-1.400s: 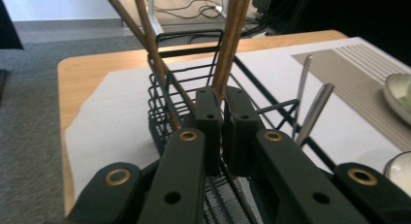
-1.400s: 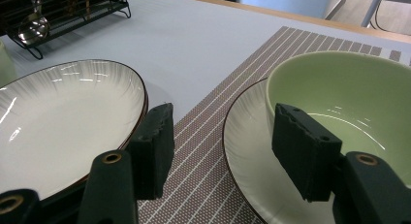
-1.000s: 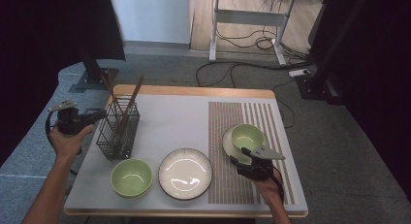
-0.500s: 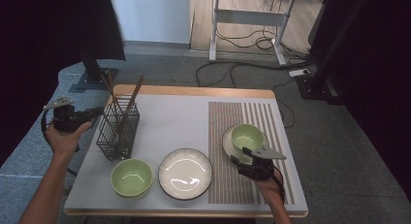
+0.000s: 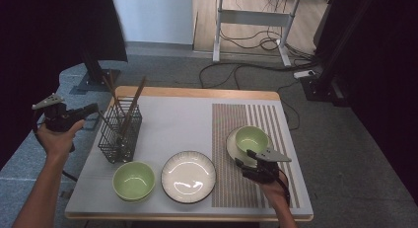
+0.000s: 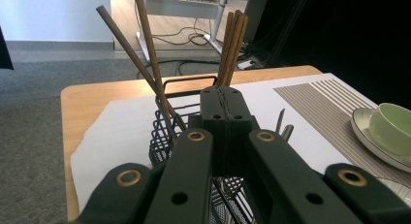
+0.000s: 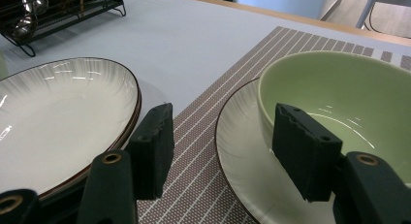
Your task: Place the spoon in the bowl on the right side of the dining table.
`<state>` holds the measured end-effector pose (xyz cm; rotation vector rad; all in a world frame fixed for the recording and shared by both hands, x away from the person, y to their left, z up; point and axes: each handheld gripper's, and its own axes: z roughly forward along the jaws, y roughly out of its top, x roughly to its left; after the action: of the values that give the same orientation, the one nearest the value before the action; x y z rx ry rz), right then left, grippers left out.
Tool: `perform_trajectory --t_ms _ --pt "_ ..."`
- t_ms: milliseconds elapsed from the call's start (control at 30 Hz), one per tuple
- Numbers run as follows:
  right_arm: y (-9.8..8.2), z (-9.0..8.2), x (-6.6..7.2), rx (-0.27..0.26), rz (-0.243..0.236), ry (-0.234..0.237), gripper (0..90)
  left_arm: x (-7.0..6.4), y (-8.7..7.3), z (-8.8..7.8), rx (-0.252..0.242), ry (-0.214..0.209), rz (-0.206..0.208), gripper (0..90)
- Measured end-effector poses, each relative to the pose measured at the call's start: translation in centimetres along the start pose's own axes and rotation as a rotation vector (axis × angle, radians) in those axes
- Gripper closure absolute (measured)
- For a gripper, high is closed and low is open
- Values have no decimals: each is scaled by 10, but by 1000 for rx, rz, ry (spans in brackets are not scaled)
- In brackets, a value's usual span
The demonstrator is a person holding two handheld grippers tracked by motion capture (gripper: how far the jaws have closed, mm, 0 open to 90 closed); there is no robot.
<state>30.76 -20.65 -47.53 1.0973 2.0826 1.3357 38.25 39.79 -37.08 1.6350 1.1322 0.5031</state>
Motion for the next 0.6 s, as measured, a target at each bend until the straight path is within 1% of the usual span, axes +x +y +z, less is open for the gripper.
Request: perform_trajectory --t_ms 167,300,500,600 --pt "0 -1 -2 -4 3 -6 405 0 3 -4 -9 0 0 900" --pt "0 -2 -2 -9 6 -8 405 -1 7 -9 -19 5 8 900" --pt "0 -2 -1 -8 4 -9 405 -2 12 -17 -30 5 8 900" --pt "0 -1 -2 -7 3 -10 405 -3 18 -22 -36 9 14 900"
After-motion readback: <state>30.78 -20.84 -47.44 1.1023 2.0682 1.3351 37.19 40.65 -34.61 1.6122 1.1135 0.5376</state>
